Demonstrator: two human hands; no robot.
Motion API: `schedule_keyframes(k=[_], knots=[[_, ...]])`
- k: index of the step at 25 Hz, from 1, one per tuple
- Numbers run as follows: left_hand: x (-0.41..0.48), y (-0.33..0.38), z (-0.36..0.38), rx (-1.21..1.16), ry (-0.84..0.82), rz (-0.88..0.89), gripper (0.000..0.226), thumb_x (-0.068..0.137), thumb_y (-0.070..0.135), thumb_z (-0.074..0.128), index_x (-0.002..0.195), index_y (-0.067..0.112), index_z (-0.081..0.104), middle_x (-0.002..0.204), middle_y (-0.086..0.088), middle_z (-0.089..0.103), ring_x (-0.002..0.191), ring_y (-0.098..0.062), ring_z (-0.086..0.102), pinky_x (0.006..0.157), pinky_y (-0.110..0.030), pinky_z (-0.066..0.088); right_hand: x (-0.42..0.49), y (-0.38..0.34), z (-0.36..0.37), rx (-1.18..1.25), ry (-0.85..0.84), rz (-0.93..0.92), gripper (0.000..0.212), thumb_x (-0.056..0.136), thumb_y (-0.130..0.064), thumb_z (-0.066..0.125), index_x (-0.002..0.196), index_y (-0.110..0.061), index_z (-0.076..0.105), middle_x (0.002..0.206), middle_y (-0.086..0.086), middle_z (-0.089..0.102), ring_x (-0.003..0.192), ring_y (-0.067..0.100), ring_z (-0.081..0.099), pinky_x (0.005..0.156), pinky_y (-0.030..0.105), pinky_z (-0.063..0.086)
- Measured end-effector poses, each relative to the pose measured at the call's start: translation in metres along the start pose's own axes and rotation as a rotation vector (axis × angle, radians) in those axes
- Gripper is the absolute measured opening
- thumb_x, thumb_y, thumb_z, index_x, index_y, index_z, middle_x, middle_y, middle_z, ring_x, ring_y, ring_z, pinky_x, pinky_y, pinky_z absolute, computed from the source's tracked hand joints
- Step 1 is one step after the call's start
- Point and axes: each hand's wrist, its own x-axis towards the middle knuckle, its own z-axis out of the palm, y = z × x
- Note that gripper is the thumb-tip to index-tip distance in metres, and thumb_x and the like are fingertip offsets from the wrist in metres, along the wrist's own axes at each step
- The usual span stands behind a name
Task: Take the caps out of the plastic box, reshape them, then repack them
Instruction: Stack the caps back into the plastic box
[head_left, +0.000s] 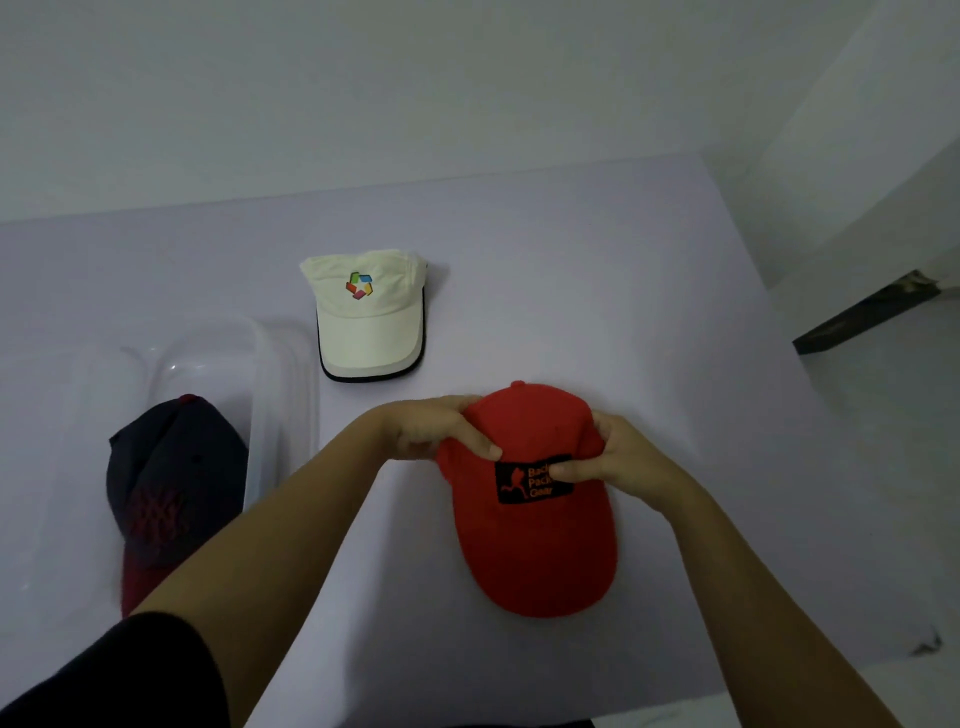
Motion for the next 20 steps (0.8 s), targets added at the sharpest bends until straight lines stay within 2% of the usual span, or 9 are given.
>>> schedule_keyframes(k=[2,4,7,10,14,17,20], knots=[[-0.018,0.003,-0.003,0.061,-0.127,-0.04,0.047,0.075,0.007,0.07,0.12,0.015,0.058,0.118,-0.009,0.067,0.11,-0.028,0.063,0.094,-0.041,0.051,-0.011,-0.015,0.015,0.02,-0.007,-0.044,0.057,0.061,-0.01,0.082,0.114,-0.016,0.063,0.11,0.002,0.072,0.102,0.016,0.067,0.086,0.03,0.054],[-0.042,0.007,-0.007,0.124,-0.125,0.008,0.038,0.077,0.003,0.068,0.113,0.014,0.063,0.111,-0.006,0.07,0.104,-0.023,0.066,0.092,-0.034,0.053,-0.019,-0.033,0.033,0.004,0.022,-0.095,0.059,0.057,-0.014,0.082,0.113,-0.015,0.063,0.109,0.003,0.072,0.101,0.017,0.068,0.087,0.031,0.055],[-0.086,0.008,-0.016,0.149,-0.062,0.12,0.037,0.082,-0.001,0.064,0.115,0.017,0.062,0.115,-0.005,0.068,0.106,-0.02,0.065,0.093,-0.032,0.053,-0.026,-0.06,0.068,-0.016,0.046,-0.177,0.061,0.058,-0.017,0.083,0.116,-0.014,0.063,0.111,0.005,0.071,0.103,0.018,0.067,0.088,0.034,0.055],[-0.136,0.0,-0.03,0.16,0.022,0.198,0.039,0.082,-0.002,0.063,0.116,0.017,0.061,0.113,-0.002,0.069,0.104,-0.017,0.066,0.089,-0.028,0.054,-0.027,-0.084,0.112,-0.032,0.068,-0.243,0.057,0.062,-0.015,0.081,0.115,-0.017,0.061,0.111,0.003,0.07,0.102,0.015,0.067,0.085,0.031,0.055],[-0.214,-0.025,-0.063,0.16,0.164,0.293,0.04,0.075,-0.006,0.069,0.111,0.011,0.065,0.108,-0.007,0.071,0.1,-0.02,0.068,0.086,-0.029,0.056,-0.017,-0.118,0.191,-0.054,0.08,-0.356,0.05,0.066,-0.011,0.078,0.111,-0.023,0.059,0.11,-0.002,0.068,0.101,0.012,0.067,0.083,0.026,0.055],[-0.266,-0.041,-0.09,0.178,0.233,0.328,0.042,0.076,-0.003,0.07,0.115,0.01,0.063,0.115,-0.011,0.069,0.105,-0.025,0.066,0.088,-0.033,0.055,-0.006,-0.14,0.246,-0.059,0.086,-0.419,0.053,0.066,-0.014,0.079,0.113,-0.027,0.058,0.111,-0.008,0.067,0.103,0.006,0.065,0.087,0.024,0.054],[-0.312,-0.056,-0.116,0.27,0.316,0.354,0.038,0.079,0.001,0.068,0.115,0.012,0.063,0.116,-0.009,0.069,0.106,-0.023,0.066,0.09,-0.03,0.054,0.004,-0.161,0.293,-0.129,0.101,-0.462,0.058,0.069,-0.018,0.08,0.118,-0.032,0.051,0.116,-0.019,0.06,0.105,-0.007,0.059,0.086,0.01,0.047]])
